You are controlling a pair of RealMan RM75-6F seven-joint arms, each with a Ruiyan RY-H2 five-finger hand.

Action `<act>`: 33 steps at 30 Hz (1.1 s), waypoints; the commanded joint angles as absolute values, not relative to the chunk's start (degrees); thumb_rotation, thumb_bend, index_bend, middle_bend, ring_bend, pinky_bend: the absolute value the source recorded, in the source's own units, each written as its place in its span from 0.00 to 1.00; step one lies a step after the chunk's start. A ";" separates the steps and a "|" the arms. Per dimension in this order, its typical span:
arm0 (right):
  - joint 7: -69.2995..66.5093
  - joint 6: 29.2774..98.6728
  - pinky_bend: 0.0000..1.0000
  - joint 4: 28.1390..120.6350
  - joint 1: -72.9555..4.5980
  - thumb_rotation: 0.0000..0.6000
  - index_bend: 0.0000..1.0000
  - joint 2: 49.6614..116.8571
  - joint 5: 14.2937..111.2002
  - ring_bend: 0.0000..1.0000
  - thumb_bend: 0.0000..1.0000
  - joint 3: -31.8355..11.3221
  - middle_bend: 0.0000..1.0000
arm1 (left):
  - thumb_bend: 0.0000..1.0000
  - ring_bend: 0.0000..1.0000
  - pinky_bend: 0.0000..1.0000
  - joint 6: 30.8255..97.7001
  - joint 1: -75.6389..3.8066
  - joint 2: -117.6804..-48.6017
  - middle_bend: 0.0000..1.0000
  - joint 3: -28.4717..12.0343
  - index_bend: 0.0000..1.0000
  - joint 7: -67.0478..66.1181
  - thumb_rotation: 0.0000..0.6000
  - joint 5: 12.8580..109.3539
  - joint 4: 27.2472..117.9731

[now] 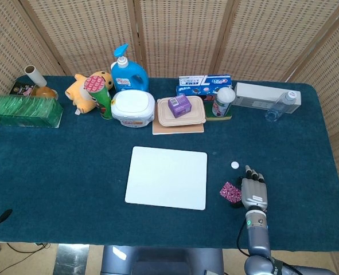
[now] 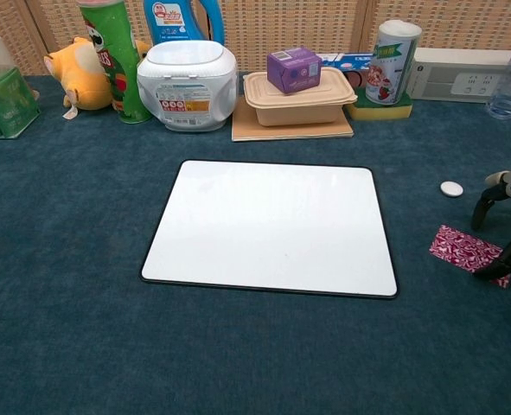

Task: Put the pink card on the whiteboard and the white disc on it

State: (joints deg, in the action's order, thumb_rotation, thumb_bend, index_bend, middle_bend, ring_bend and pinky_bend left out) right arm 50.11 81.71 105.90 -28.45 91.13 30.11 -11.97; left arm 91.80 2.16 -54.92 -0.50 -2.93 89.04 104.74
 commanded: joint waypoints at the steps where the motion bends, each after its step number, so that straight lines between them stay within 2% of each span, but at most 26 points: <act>1: 50.10 81.90 0.00 105.76 -28.57 0.90 0.33 91.32 29.98 0.00 0.00 -11.76 0.00 | 0.07 0.00 0.00 91.86 2.18 -54.91 0.00 -0.49 0.00 -2.91 1.00 89.08 104.74; 33: 49.40 81.07 0.00 103.87 -30.01 0.90 0.34 91.84 27.37 0.00 0.01 -11.41 0.00 | 0.07 0.00 0.00 91.26 1.90 -54.98 0.00 -0.50 0.00 -3.32 1.00 88.74 104.95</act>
